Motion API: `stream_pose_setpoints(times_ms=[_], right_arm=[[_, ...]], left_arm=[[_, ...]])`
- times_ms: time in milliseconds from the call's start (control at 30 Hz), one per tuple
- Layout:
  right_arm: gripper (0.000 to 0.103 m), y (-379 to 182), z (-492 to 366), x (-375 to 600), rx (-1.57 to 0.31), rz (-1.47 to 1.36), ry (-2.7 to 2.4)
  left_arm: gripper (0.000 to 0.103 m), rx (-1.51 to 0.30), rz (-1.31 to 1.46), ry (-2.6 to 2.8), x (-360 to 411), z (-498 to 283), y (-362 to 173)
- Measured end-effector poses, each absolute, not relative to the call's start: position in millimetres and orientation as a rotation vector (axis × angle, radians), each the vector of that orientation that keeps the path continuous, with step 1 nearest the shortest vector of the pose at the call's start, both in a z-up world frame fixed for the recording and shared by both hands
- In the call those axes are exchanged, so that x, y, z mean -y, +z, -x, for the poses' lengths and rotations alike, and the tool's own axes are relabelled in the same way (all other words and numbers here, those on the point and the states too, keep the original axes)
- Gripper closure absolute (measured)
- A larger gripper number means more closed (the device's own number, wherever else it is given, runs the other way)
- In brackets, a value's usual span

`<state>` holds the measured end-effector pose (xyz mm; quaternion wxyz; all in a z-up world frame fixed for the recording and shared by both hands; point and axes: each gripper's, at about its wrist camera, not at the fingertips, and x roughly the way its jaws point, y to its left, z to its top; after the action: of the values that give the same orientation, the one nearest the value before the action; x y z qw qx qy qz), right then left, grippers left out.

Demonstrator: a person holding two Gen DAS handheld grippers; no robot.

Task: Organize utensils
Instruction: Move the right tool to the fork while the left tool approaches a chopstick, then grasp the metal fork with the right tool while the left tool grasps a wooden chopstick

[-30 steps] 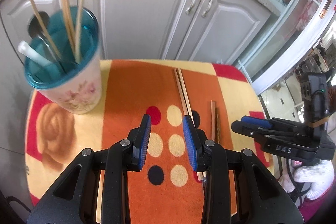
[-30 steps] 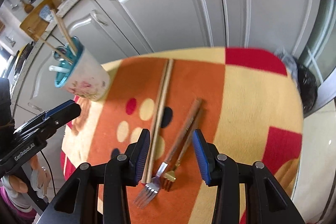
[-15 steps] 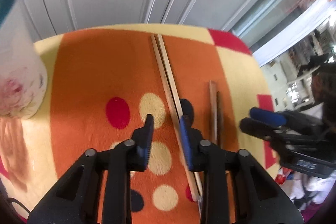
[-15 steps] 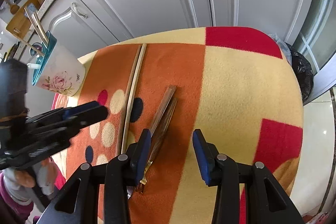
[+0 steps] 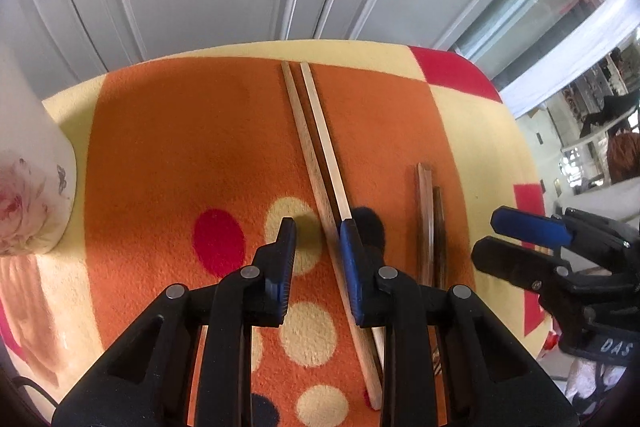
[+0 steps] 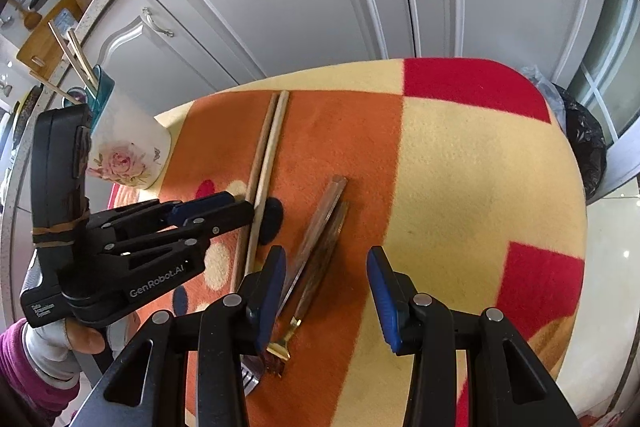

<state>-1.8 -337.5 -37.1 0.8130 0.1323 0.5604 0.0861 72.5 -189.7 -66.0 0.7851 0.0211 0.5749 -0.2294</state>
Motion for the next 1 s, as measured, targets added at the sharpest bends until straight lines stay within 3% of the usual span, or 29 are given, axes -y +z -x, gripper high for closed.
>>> stream_pose_setpoints(times_ms=[233,433,667,1000], right_arm=[[0.063,-40,-6,334,-1.204,-0.287,0.179],[0.063,-34,-14,325,-1.193,-0.225,0.227],[0.082,-61,-45,320,-1.252,-0.165,0.208],[0.085,-67,-53,281,-1.242,-0.047,0.252]], left_arm=[[0.098,-1.225,-0.047,-0.518,185,-75,-66],[0.099,-1.24,-0.033,-0.508,157,-59,-68],[0.099,-1.278,-0.001,-0.48,114,-34,-70],[0.098,-1.253,0.045,-0.464,106,-47,-53]])
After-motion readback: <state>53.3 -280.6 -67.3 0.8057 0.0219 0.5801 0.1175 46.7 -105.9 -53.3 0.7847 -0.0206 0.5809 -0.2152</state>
